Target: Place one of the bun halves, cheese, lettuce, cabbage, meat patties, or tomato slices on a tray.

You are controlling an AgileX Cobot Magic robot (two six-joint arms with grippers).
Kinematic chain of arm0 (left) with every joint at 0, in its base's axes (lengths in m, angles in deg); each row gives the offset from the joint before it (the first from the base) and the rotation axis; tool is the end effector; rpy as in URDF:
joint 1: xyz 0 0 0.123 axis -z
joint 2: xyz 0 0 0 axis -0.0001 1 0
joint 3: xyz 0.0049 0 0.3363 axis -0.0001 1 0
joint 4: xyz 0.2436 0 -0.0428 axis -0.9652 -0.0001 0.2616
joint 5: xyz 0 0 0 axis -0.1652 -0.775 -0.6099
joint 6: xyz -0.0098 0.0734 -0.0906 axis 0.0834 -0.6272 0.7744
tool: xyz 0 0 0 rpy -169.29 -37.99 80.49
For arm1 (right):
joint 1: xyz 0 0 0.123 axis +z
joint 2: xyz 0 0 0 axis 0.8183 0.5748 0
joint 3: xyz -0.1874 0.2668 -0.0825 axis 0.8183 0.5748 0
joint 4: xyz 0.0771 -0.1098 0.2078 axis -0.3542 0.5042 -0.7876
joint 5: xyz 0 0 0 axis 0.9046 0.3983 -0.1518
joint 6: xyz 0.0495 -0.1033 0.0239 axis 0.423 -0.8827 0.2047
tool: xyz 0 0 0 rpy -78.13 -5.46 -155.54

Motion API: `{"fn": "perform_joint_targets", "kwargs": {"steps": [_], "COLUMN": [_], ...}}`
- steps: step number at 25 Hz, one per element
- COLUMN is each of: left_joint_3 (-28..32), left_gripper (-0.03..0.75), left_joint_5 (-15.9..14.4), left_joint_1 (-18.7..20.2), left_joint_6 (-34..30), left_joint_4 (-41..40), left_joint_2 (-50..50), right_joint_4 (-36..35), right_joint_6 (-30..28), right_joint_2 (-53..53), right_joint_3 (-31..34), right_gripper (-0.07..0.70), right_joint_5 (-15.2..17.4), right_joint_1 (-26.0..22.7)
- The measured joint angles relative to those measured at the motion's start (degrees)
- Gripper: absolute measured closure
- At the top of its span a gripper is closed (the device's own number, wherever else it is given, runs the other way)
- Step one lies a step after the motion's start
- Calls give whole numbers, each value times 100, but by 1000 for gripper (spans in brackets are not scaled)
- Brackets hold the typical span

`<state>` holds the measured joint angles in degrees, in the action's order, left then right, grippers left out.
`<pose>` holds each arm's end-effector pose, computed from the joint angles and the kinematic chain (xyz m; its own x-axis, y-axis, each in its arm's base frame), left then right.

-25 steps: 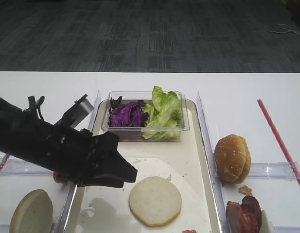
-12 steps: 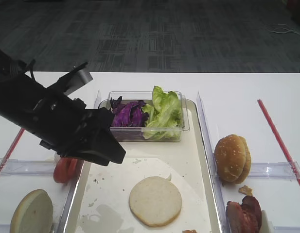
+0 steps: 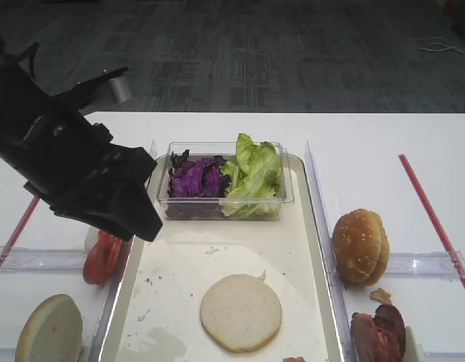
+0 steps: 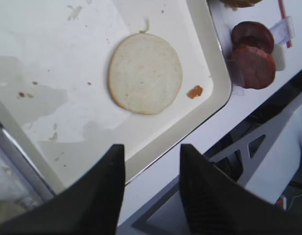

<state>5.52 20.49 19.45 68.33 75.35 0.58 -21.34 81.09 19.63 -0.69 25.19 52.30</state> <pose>0.2303 -0.1463 0.2931 -0.9171 0.3393 -0.2091 0.3983 0.7630 -0.5092 -0.0422 0.0151 0.2447 -0.5394 -0.0219 -0.8417 -0.0744 0.9970 0.0217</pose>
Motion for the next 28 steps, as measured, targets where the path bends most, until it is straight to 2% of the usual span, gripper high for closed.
{"fn": "perform_joint_targets", "kwargs": {"steps": [4,6,10,20,28], "left_joint_3": [-119,-145,-154,-156,-156], "left_gripper": [455,455,455,456,458], "left_joint_5": [-205,-402,-674,-727,-739], "left_joint_1": [0,0,0,-14,-373], "left_joint_6": [523,768,939,1684,1687], "left_joint_4": [-781,-1191,-1622,-3118,-3153], "left_joint_2": [-201,-268,-376,-630,-681], "right_joint_4": [11,11,11,11,11], "right_joint_6": [0,0,0,0,10], "right_joint_2": [0,0,0,0,0], "right_joint_3": [0,0,0,0,0], "right_gripper": [162,162,162,162,162], "right_joint_5": [0,0,0,0,0], "right_joint_1": [0,0,0,0,0]}}
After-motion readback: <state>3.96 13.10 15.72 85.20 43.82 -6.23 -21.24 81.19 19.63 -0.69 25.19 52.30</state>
